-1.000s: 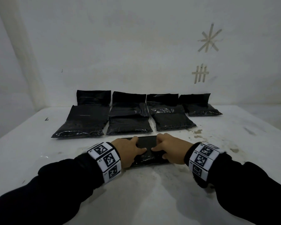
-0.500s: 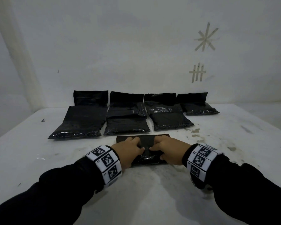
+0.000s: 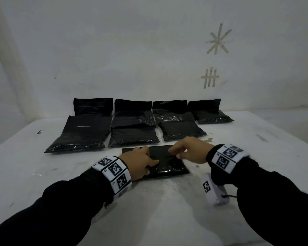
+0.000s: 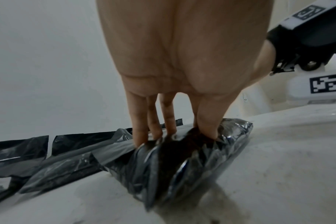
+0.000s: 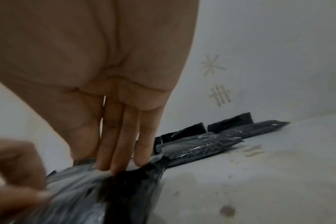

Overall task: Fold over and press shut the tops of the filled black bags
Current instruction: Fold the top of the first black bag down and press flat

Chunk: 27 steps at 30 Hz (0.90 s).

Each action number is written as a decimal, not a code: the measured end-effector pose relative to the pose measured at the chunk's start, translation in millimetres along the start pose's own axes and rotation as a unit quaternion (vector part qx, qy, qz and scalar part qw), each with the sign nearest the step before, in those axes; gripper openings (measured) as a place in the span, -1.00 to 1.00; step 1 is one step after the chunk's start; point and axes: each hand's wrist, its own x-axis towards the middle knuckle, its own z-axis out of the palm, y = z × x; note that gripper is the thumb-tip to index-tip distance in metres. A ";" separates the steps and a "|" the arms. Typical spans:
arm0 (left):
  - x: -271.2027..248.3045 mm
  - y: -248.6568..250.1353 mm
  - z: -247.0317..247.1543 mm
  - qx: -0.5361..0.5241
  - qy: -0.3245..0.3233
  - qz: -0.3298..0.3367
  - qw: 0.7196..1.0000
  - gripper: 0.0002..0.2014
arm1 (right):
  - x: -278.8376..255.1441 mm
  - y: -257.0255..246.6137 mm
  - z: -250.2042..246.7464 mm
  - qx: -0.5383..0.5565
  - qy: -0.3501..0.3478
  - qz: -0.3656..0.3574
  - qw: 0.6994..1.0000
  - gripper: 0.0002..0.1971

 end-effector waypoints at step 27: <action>21.1 16.5 -12.6 0.084 -0.022 0.004 0.996 -0.51 | 3.4 55.9 -11.5 -0.218 -0.102 0.155 0.958 -0.56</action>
